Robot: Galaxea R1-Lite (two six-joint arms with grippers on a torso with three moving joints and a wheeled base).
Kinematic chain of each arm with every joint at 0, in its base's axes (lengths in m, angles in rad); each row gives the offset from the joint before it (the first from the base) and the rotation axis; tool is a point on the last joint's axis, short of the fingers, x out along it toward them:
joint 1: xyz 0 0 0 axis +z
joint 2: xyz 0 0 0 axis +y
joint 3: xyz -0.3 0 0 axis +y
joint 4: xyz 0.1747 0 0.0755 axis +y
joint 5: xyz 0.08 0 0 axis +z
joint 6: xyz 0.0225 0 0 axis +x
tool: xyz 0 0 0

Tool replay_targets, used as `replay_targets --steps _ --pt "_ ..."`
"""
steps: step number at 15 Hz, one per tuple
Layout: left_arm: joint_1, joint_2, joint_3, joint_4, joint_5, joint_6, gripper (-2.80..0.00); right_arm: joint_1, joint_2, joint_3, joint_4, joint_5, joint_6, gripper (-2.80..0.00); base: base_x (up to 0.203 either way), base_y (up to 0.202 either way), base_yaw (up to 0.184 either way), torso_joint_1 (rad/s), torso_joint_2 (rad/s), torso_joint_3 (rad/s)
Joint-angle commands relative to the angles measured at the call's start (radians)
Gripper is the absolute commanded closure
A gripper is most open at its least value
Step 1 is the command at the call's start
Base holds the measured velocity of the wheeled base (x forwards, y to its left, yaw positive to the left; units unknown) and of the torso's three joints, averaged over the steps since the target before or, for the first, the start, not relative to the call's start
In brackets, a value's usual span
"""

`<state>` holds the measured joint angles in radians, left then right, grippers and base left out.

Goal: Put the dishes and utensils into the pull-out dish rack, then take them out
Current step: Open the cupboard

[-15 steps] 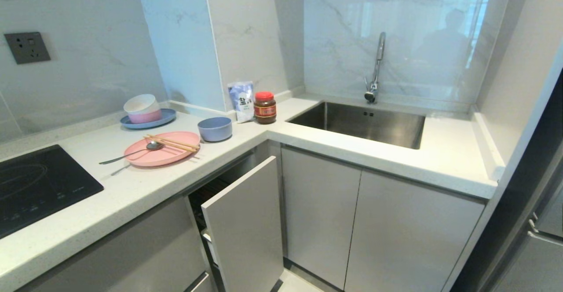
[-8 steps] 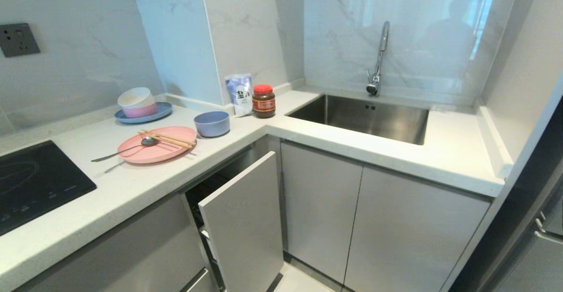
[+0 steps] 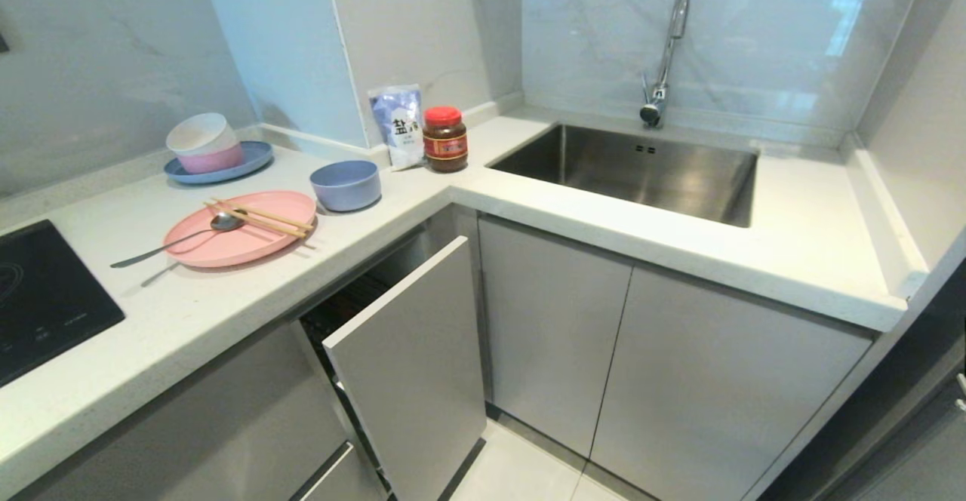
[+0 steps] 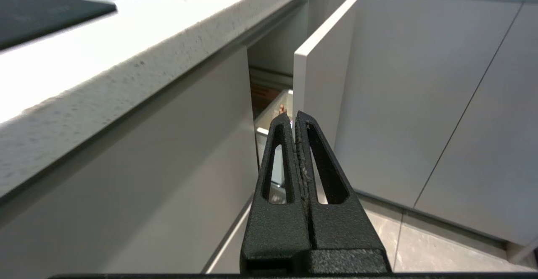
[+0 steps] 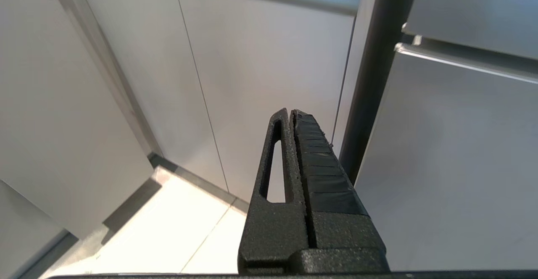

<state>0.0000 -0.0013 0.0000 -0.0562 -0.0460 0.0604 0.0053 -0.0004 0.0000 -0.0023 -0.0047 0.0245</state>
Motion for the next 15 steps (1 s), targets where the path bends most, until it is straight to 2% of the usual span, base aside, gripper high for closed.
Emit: replay_targets --steps 1,15 --pt "0.000 0.001 0.026 -0.001 0.000 -0.001 0.00 -0.001 -0.004 0.002 -0.001 0.000 0.000 0.00 0.000 0.000 0.000 0.010 0.00 -0.195" --pt "0.000 0.001 0.026 -0.001 -0.002 0.006 0.00 0.000 -0.004 0.002 0.000 0.000 0.000 0.00 0.000 0.000 0.000 0.004 0.00 -0.200"
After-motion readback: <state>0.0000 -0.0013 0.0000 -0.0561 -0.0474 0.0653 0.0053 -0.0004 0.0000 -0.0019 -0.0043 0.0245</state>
